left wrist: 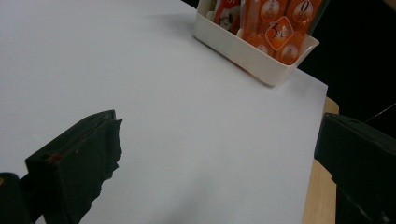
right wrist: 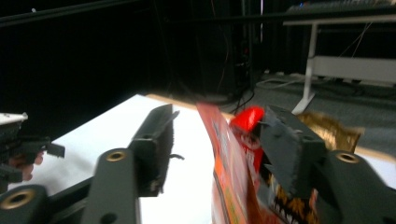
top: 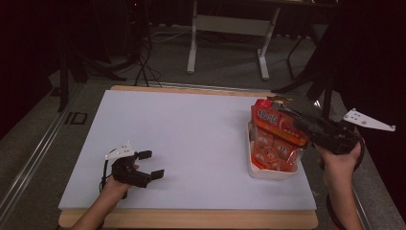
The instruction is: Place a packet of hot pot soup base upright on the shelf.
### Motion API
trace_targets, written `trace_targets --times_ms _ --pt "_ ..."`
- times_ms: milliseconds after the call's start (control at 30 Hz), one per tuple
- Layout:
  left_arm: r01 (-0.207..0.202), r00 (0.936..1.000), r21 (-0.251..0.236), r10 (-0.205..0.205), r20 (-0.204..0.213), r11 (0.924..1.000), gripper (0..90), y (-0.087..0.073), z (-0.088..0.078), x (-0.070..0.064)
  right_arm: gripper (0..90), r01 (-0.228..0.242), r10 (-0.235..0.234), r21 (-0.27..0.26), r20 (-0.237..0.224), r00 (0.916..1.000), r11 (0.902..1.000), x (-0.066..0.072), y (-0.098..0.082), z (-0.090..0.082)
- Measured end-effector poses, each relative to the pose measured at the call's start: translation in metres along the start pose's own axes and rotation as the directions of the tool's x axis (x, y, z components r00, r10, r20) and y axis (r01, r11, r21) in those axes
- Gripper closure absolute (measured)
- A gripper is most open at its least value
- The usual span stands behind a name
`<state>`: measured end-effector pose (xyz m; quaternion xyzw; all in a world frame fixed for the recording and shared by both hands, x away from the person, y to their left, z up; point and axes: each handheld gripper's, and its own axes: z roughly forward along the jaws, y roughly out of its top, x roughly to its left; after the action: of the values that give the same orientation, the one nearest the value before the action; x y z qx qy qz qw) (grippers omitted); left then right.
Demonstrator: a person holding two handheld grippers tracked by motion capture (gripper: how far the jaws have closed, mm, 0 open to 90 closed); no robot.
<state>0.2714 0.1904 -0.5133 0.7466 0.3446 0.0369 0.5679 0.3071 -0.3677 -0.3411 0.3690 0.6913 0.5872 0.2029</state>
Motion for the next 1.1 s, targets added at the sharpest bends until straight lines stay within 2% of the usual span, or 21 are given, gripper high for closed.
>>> trace_targets --times_ms 167,367,567,667,733,933,1100 --pt "-0.002 1.0 0.001 0.002 0.008 1.0 0.4 -0.001 0.0 -0.001 33.5 0.031 -0.031 -0.015 -0.027 0.9992 0.9994 0.018 0.017 0.001" --pt "-0.008 0.9999 0.006 0.008 0.008 0.9999 0.4 -0.001 0.0 -0.002 26.5 0.058 -0.058 -0.006 -0.084 0.9948 0.9983 0.042 0.021 0.011" --pt "-0.013 0.9999 0.003 0.012 0.007 0.9999 0.4 -0.001 0.0 -0.002 17.2 0.076 -0.074 0.007 -0.145 0.9867 0.9971 0.062 0.014 0.028" --pt "-0.016 0.9999 0.0 0.016 0.006 0.9999 0.4 -0.001 -0.001 -0.002 13.8 0.081 -0.077 0.019 -0.188 0.9792 0.9965 0.07 0.009 0.037" --pt "-0.019 0.9998 -0.001 0.019 0.007 0.9998 0.4 -0.001 -0.001 -0.003 12.9 0.082 -0.076 0.017 -0.226 0.9712 0.9965 0.074 0.004 0.042" --pt "-0.026 0.9996 -0.004 0.026 0.006 0.9996 0.4 -0.001 -0.001 -0.004 11.6 0.118 -0.099 0.053 -0.279 0.9552 0.9916 0.087 -0.012 0.06" --pt "-0.026 0.9996 -0.006 0.026 0.01 0.9996 0.4 -0.001 -0.002 -0.004 13.3 0.113 -0.085 0.091 -0.269 0.9594 0.9894 0.09 -0.025 0.072"
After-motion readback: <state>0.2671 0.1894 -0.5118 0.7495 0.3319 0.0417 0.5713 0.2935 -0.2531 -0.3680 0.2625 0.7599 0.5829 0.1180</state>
